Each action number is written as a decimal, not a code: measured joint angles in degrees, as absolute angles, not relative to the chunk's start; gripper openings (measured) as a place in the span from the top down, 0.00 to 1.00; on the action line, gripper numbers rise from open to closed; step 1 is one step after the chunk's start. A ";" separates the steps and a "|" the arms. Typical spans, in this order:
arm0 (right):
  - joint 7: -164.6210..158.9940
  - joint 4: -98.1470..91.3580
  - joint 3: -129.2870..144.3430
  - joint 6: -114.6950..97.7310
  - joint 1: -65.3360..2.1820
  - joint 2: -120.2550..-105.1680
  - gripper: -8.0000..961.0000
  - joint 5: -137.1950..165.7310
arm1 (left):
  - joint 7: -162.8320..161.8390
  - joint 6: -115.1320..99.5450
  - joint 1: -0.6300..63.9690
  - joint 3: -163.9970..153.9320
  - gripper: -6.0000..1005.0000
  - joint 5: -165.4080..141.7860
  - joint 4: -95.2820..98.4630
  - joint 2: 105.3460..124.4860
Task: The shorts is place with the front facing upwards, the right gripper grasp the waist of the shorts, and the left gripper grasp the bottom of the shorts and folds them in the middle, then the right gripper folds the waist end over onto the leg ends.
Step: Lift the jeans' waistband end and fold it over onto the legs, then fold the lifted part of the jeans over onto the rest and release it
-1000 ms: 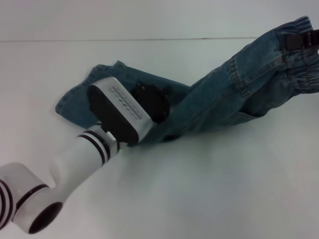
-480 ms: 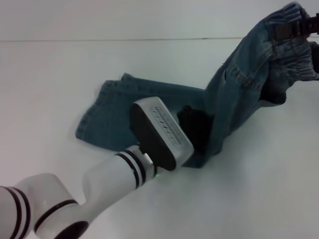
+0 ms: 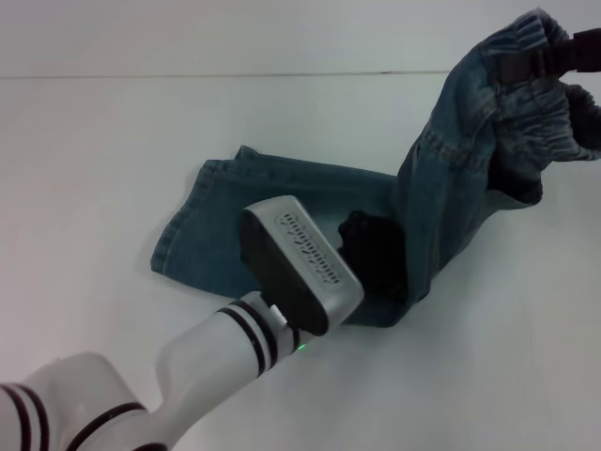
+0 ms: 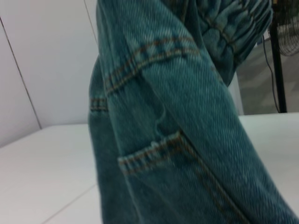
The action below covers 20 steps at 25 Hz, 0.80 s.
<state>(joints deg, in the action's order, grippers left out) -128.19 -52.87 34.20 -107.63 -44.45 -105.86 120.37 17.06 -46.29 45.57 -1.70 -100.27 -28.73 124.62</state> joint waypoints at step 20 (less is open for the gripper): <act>-125.25 -42.88 44.69 -97.28 -51.69 -108.99 0.83 120.37 | -2.83 -71.69 27.36 2.06 0.99 -100.39 -10.34 124.44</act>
<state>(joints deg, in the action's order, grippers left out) -125.25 -42.88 44.69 -97.28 -51.69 -108.99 120.37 -2.83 -71.69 27.36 2.06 -100.39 -10.34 124.44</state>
